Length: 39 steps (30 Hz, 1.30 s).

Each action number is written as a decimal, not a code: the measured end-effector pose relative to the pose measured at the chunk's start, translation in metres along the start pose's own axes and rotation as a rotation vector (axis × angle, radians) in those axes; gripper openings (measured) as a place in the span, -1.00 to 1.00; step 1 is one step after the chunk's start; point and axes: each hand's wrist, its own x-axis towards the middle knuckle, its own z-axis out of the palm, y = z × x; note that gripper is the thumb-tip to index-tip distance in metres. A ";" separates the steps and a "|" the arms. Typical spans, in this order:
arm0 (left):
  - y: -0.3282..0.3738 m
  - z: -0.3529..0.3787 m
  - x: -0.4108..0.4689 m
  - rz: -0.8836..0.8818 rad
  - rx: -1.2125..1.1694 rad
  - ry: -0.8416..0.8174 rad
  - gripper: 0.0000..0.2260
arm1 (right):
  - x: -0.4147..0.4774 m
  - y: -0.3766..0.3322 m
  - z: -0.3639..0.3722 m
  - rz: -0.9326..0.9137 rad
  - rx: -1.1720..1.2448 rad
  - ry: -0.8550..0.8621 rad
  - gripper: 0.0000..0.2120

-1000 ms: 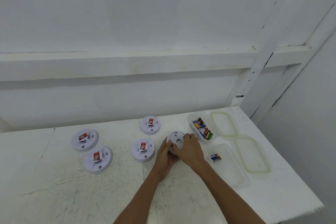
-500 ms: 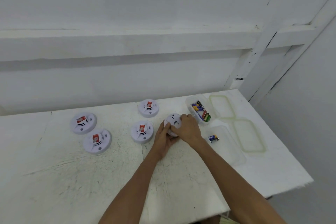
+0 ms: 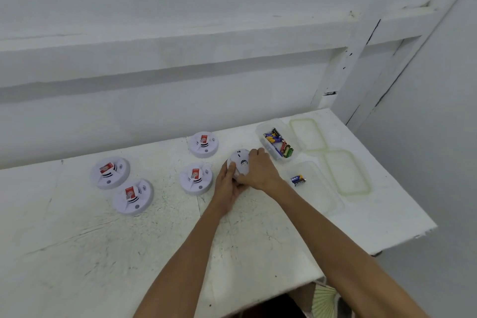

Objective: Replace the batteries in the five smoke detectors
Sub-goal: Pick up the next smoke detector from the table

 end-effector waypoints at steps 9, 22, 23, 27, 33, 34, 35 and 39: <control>0.002 -0.003 -0.002 0.014 0.060 -0.060 -0.58 | -0.003 0.007 -0.001 -0.012 0.039 -0.011 -0.27; 0.000 0.005 -0.006 0.054 -0.037 0.012 -0.55 | -0.007 -0.001 0.001 0.134 0.213 0.125 -0.27; 0.000 0.004 -0.005 0.068 -0.060 0.018 -0.56 | -0.008 0.000 0.003 0.170 0.260 0.148 -0.29; 0.000 0.004 -0.003 0.096 -0.116 0.043 -0.51 | -0.023 0.002 0.012 0.305 0.355 0.214 -0.38; -0.002 0.006 -0.002 0.102 -0.139 0.098 -0.48 | -0.048 0.005 0.045 0.326 0.131 0.225 -0.44; -0.002 0.007 -0.003 0.097 -0.139 0.102 -0.50 | -0.050 0.005 0.048 0.326 0.074 0.221 -0.46; -0.001 0.007 -0.003 0.093 -0.140 0.112 -0.52 | -0.050 0.004 0.049 0.324 0.021 0.217 -0.49; -0.001 0.006 -0.002 0.102 -0.148 0.129 -0.55 | -0.045 0.005 0.048 0.341 -0.055 0.187 -0.58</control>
